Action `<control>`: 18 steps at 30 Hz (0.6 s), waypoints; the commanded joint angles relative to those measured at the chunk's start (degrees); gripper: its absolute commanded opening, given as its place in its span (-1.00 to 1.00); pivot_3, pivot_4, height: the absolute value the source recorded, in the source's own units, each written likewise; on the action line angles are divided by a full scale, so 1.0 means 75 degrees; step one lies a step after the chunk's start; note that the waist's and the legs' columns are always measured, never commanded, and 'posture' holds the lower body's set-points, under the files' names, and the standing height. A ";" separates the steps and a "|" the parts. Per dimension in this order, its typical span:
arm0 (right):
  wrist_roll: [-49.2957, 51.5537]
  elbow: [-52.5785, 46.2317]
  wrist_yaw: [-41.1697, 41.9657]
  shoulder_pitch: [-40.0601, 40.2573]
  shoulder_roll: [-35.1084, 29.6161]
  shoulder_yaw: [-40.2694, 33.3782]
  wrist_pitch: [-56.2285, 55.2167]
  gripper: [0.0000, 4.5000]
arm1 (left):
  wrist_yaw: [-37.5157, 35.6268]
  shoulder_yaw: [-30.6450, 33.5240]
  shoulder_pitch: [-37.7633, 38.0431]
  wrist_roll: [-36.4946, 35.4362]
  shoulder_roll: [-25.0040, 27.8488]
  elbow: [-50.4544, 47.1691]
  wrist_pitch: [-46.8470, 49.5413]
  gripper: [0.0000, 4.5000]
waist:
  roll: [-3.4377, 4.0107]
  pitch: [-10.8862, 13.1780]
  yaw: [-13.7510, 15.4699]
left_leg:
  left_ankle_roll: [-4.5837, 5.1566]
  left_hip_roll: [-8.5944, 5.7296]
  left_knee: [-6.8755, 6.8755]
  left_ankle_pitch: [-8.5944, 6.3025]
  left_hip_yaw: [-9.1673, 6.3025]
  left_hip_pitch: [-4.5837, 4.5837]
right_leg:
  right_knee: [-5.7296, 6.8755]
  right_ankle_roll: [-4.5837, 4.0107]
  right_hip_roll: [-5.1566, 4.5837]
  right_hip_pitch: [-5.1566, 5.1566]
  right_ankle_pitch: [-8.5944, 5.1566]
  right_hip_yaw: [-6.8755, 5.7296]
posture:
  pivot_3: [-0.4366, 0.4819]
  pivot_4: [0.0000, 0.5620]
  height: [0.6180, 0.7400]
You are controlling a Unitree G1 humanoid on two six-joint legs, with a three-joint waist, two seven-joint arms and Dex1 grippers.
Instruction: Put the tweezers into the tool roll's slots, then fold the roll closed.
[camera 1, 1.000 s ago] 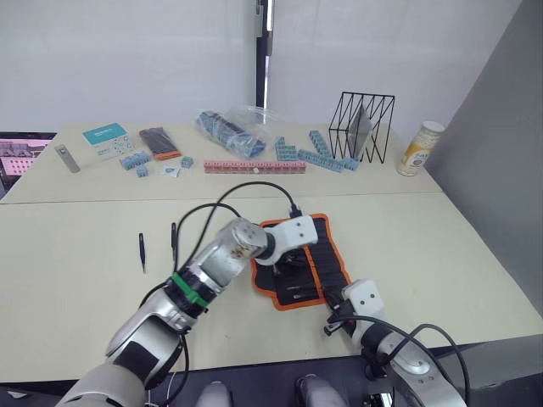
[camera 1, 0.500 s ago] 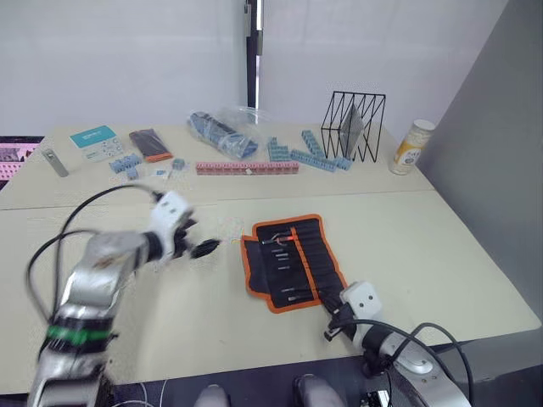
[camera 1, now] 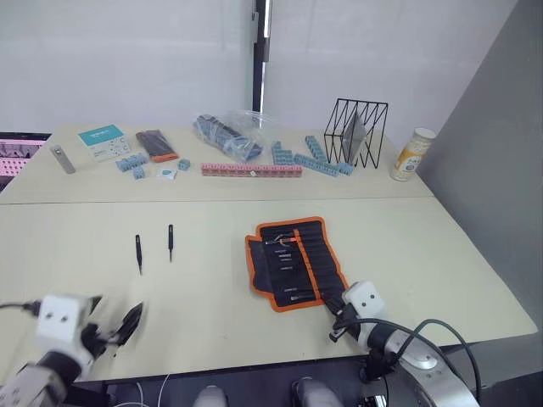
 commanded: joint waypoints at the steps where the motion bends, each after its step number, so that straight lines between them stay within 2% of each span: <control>1: -0.0170 0.0985 0.0164 0.0238 -0.0139 0.0290 0.0527 -1.00 | 0.0164 0.0247 0.0392 -0.0270 -0.0223 -0.0385 -0.0645 0.98 | 0.0002 -0.0001 -0.0006 | -0.0007 0.0000 0.0018 -0.0004 -0.0009 -0.0005 | -0.0015 0.0000 0.0000 -0.0001 -0.0001 -0.0007 | -0.05 -0.47 0.97; 3: -0.0161 0.0997 0.0211 0.0175 -0.0149 0.0305 0.0543 -1.00 | 0.0193 0.0159 0.0586 -0.0284 -0.0279 -0.0366 -0.0831 0.98 | 0.0029 -0.0013 -0.0055 | -0.0010 -0.0001 0.0036 -0.0007 -0.0048 -0.0033 | -0.0103 0.0000 0.0002 -0.0004 -0.0001 -0.0041 | -0.05 -0.47 0.97; 5: -0.0156 0.1006 0.0232 0.0132 -0.0154 0.0304 0.0513 -1.00 | 0.0240 0.0058 0.0705 -0.0292 -0.0324 -0.0319 -0.0981 0.98 | 0.0067 -0.0027 -0.0142 | -0.0011 0.0006 0.0075 -0.0008 -0.0133 -0.0136 | -0.0237 -0.0002 -0.0002 -0.0013 0.0001 -0.0142 | -0.05 -0.47 0.97; 8: -0.0073 0.0812 0.0202 0.0111 -0.0121 0.0150 0.0359 -1.00 | 0.0342 -0.0076 0.0742 -0.0314 -0.0366 -0.0230 -0.1163 0.98 | 0.0074 -0.0030 -0.0244 | -0.0010 0.0045 0.0076 -0.0009 -0.0116 -0.0241 | -0.0350 -0.0015 -0.0032 0.0002 0.0008 -0.0196 | -0.05 -0.47 0.97; 10: 0.0025 0.0626 0.0160 0.0131 -0.0043 -0.0008 0.0189 -1.00 | 0.0418 -0.0160 0.0714 -0.0322 -0.0358 -0.0179 -0.1241 0.98 | 0.0073 -0.0030 -0.0236 | -0.0007 0.0046 0.0076 -0.0011 -0.0075 -0.0251 | -0.0331 -0.0022 -0.0090 -0.0009 0.0013 -0.0219 | -0.05 -0.47 0.97; 12: 0.0106 0.0417 0.0101 0.0174 0.0056 -0.0171 -0.0013 -1.00 | 0.0464 -0.0257 0.0681 -0.0339 -0.0349 -0.0140 -0.1332 0.98 | 0.0067 -0.0027 -0.0215 | -0.0004 0.0035 0.0072 -0.0012 -0.0009 -0.0228 | -0.0241 -0.0024 -0.0138 -0.0025 0.0014 -0.0222 | -0.05 -0.47 0.97; 13: 0.0102 0.0345 0.0084 0.0199 0.0082 -0.0211 -0.0110 -1.00 | 0.0482 -0.0296 0.0675 -0.0349 -0.0338 -0.0129 -0.1366 0.98 | 0.0074 -0.0022 -0.0208 | 0.0010 0.0028 0.0071 -0.0021 0.0007 -0.0210 | -0.0206 -0.0024 -0.0141 -0.0029 0.0014 -0.0216 | -0.05 -0.47 0.97; 14: 0.0106 0.0271 0.0062 0.0230 0.0129 -0.0265 -0.0262 -1.00 | 0.0511 -0.0348 0.0668 -0.0353 -0.0331 -0.0121 -0.1394 0.98 | 0.0077 -0.0021 -0.0208 | 0.0010 0.0029 0.0064 -0.0031 0.0009 -0.0143 | -0.0200 -0.0024 -0.0135 -0.0061 0.0014 -0.0216 | -0.05 -0.47 0.97; 16: 0.0160 0.0140 0.0035 0.0266 0.0254 -0.0379 -0.0602 -1.00 | 0.0550 -0.0466 0.0672 -0.0347 -0.0314 -0.0105 -0.1455 0.98 | 0.0068 -0.0016 -0.0173 | 0.0014 0.0033 0.0055 -0.0052 0.0016 -0.0139 | -0.0166 -0.0024 -0.0126 -0.0051 0.0015 -0.0218 | -0.05 -0.47 0.97; 18: 0.0211 0.0062 0.0001 0.0235 0.0384 -0.0491 -0.0880 -1.00 | 0.0593 -0.0556 0.0682 -0.0354 -0.0305 -0.0086 -0.1504 0.98 | 0.0064 -0.0011 -0.0150 | 0.0007 0.0003 0.0058 -0.0058 0.0017 -0.0125 | -0.0075 -0.0021 -0.0131 -0.0098 0.0017 -0.0192 | -0.05 -0.47 0.97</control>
